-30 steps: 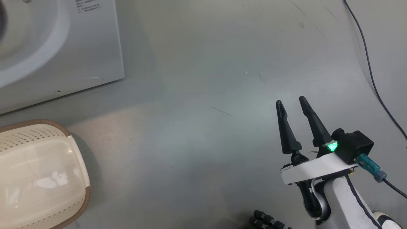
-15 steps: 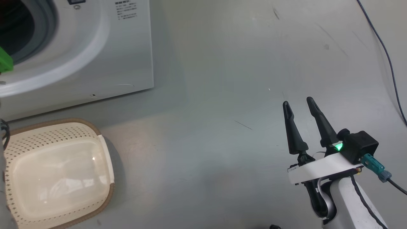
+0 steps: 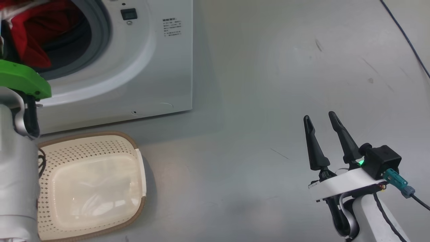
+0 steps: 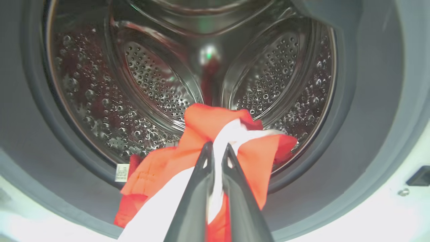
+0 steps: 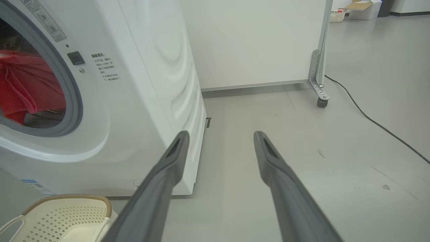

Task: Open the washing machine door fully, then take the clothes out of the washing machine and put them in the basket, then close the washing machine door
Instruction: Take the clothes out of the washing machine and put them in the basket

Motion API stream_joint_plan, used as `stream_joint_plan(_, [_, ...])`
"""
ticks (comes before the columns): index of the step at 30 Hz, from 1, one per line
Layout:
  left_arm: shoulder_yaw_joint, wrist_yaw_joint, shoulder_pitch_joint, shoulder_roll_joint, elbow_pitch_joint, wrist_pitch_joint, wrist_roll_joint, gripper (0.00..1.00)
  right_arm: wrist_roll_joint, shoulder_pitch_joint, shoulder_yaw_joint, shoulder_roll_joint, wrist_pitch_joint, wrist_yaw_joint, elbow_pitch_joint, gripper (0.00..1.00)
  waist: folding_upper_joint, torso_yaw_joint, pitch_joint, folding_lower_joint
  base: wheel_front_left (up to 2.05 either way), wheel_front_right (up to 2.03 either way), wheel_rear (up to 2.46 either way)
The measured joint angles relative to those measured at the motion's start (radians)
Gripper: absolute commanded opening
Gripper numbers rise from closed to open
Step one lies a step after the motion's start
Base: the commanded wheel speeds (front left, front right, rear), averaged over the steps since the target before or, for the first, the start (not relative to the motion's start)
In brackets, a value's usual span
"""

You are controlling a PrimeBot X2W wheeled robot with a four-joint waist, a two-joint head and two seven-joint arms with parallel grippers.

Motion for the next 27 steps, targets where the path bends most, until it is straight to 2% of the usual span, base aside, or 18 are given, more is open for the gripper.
stream_joint_plan(6, [-0.015,-0.01,0.057,-0.033,-0.021,-0.031,-0.019,0.0,0.0,0.018,-0.01,-0.003,0.0,0.0,0.007,1.0,0.0,0.039,-0.045,0.0,0.0,0.0,0.0])
stream_joint_plan(17, [-0.021,-0.022,0.126,-0.039,-0.13,-0.047,-0.015,0.0,0.0,0.054,-0.016,-0.008,0.0,0.0,0.008,1.0,0.0,0.102,-0.11,0.0,0.0,0.0,0.0])
stream_joint_plan(27, [0.034,-0.026,0.147,-0.057,-0.382,-0.048,-0.016,0.0,0.0,0.071,-0.019,-0.014,0.0,0.0,0.007,1.0,0.0,0.137,-0.146,0.0,0.0,0.0,0.0])
